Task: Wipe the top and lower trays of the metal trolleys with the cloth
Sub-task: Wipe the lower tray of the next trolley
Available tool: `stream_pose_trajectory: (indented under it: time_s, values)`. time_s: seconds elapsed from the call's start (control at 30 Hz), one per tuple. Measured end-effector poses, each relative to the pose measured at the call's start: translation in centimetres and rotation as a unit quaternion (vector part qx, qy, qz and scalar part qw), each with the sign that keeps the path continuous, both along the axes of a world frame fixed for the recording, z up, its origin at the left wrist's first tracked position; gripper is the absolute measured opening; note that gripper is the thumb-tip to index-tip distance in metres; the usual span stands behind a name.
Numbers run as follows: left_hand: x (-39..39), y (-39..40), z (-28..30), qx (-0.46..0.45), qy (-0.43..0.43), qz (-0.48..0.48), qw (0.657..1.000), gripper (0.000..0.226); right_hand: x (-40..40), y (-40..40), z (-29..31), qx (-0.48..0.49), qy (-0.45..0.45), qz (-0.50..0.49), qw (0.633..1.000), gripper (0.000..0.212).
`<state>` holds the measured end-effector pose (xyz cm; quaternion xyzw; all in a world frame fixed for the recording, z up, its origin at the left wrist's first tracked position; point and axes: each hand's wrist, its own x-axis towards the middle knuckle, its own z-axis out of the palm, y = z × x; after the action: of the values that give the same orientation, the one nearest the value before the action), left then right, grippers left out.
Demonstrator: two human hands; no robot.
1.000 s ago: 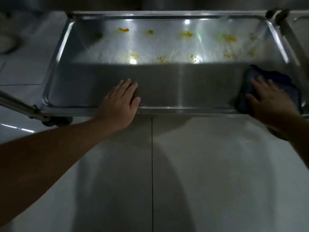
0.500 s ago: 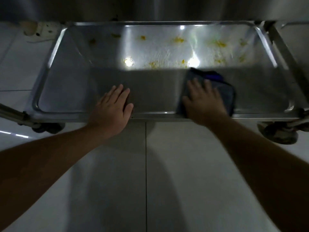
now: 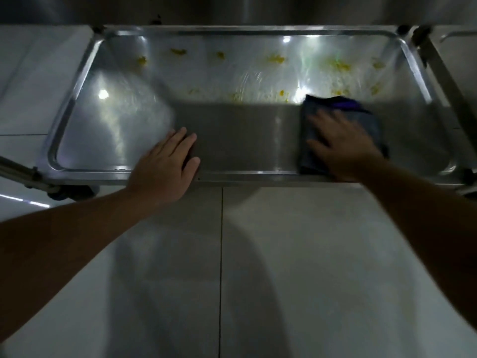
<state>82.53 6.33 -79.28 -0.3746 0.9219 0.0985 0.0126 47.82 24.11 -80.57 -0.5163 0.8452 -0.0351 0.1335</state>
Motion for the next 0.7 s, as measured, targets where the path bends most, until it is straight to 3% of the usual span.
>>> stream_pose_trajectory:
  time_s: [0.1,0.17,0.23,0.37,0.53,0.7]
  values:
    - [0.1,-0.1,0.0,-0.007,0.002,-0.002,1.000,0.067,-7.3,5.6,0.5,0.024,0.008,-0.130,0.991,0.068]
    - [0.1,-0.2,-0.1,-0.009,0.001,-0.006,1.000,0.071,-9.6,8.1,0.8,0.043,0.017,-0.194,0.980,0.075]
    - [0.2,-0.2,-0.3,-0.013,-0.001,-0.009,1.000,0.071,-9.8,8.4,1.0,0.049,0.016,-0.218,0.975,0.080]
    - [0.1,-0.2,-0.7,-0.024,0.002,-0.013,1.000,0.071,-7.9,5.6,0.7,0.028,0.007,-0.268,0.963,0.066]
    - [-0.1,0.2,-0.7,-0.037,0.014,-0.013,0.999,0.071,-1.4,-1.7,0.3,0.003,-0.008,-0.201,0.979,0.062]
    - [-0.2,0.3,-0.6,-0.036,0.003,-0.007,0.999,0.070,10.9,-11.5,-0.2,-0.005,-0.001,-0.001,1.000,0.068]
